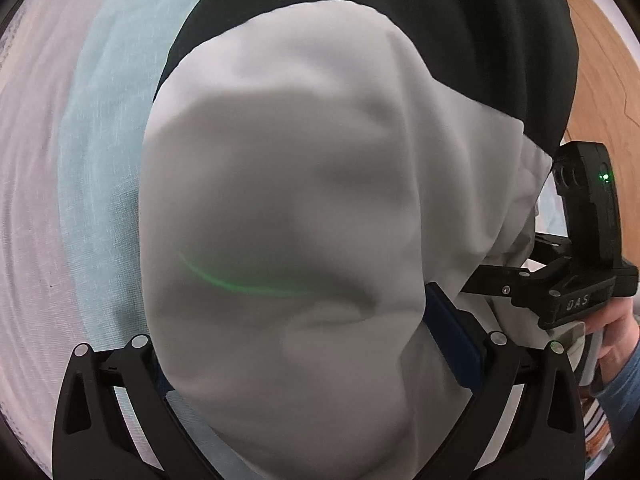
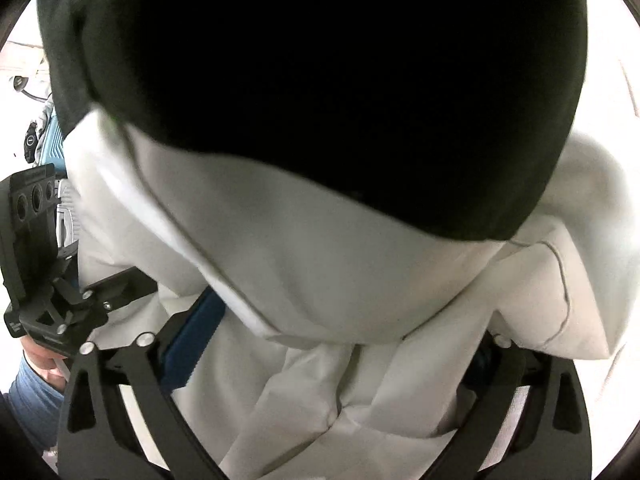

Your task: Fold large clothes

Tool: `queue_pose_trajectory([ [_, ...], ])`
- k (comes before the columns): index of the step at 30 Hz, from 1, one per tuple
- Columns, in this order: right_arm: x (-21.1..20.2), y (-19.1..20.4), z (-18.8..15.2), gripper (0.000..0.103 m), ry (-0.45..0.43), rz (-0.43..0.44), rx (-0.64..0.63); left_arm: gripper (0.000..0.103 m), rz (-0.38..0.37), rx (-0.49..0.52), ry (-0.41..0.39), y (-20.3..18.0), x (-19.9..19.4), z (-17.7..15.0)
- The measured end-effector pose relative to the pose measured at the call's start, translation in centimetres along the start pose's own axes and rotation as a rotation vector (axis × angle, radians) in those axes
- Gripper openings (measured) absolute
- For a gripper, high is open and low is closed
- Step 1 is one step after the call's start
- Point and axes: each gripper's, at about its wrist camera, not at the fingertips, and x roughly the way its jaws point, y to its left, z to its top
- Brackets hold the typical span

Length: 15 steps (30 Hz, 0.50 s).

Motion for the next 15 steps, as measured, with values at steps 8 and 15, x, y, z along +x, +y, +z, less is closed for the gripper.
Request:
queue_pose_trajectory([
  [8,-2.2,2.5,-1.3,0.040,-0.040,-0.035,-0.062,0.070,0.031,0.023,-0.040,-2.5,0.0,0.2],
  [15,0.4,2.6,-2.0,0.058,-0.061,-0.053,-0.022,0.064,0.071,0.045,-0.053,-1.7,-0.1,-0.6],
])
